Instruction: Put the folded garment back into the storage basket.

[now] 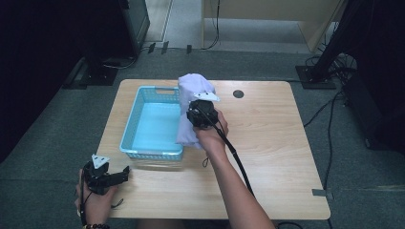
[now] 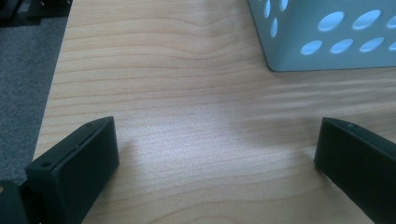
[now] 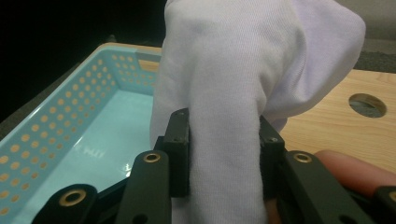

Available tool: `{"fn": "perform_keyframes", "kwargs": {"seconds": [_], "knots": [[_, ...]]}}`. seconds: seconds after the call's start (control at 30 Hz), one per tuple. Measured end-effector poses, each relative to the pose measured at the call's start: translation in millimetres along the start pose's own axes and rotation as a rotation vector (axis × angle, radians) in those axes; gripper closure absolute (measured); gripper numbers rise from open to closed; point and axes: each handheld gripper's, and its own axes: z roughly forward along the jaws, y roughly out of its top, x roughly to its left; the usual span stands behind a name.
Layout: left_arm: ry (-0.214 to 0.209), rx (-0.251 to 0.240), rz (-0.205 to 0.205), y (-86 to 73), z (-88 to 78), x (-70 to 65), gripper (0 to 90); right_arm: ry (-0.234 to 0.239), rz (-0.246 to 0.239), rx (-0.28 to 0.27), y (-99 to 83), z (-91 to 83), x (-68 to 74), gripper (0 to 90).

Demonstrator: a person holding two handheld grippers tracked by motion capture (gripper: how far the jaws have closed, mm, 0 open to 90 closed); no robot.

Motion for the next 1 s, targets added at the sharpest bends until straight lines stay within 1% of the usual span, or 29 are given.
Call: {"fn": "perform_keyframes", "kwargs": {"seconds": [0.43, 0.6, 0.83, 1.0], "knots": [[0.0, 0.0, -0.001, 0.1, 0.1, -0.1, 0.0, 0.034, 0.013, 0.016, 5.2, 18.0, 28.2, 65.3], [-0.001, 0.0, -0.003, 0.1, 0.1, -0.2, 0.0, 0.045, 0.014, 0.03, 5.5, 26.2, 40.5, 65.3], [-0.001, -0.002, -0.003, 0.0, 0.2, -0.2, 0.0, 0.042, -0.008, 0.047, 4.9, 38.2, 56.7, 65.3], [0.0, -0.002, -0.001, 0.1, 0.2, -0.1, 0.0, 0.042, -0.011, 0.053, 5.4, 45.5, 66.5, 65.3]]}}
